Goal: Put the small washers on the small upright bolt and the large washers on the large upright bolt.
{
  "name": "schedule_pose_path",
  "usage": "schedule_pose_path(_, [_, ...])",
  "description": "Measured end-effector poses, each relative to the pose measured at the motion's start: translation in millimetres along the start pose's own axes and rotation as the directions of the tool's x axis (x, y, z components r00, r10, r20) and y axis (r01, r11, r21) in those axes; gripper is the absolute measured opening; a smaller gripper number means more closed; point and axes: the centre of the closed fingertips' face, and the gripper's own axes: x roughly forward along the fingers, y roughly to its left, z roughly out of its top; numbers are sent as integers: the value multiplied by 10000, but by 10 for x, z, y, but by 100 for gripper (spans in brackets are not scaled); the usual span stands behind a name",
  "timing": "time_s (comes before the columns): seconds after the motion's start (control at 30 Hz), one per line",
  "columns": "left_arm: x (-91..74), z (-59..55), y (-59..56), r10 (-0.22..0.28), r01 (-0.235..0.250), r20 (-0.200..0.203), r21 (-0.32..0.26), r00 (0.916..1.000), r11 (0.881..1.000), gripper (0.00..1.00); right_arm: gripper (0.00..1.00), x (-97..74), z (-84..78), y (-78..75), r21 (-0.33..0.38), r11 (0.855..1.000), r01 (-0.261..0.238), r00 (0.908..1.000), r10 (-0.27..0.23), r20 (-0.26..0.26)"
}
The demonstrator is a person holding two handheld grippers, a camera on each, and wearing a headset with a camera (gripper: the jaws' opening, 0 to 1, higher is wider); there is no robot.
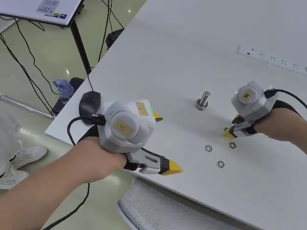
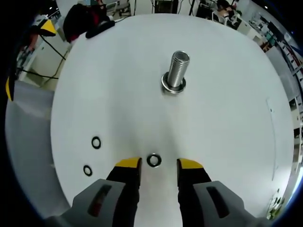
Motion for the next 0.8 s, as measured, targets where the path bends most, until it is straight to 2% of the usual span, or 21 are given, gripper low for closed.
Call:
schedule_pose_path(0.17, [-2, -10, 6, 6, -5, -35, 22, 10000, 10000, 77, 30, 2, 0, 18, 131, 9998, -121, 9999, 121, 40])
schedule_pose_path(0.23, [-2, -16, 11, 24, -24, -46, 11, 10000, 10000, 76, 25, 6, 1, 64, 253, 9993, -288, 9996, 288, 13])
schedule_pose_path(0.53, [12, -21, -15, -16, 16, -34, -13, 10000, 10000, 76, 20, 11, -2, 104, 299, 9993, -233, 9995, 239, -187])
schedule_pose_path(0.63, [10, -24, -21, -20, 20, -35, 3, 10000, 10000, 75, 15, 11, -11, 94, 391, 9991, -169, 9994, 181, -295])
schedule_pose_path(0.8, [7, -39, -26, -16, 15, -73, -6, 10000, 10000, 75, 14, 9, -6, 107, 436, 9990, -110, 9991, 128, -403])
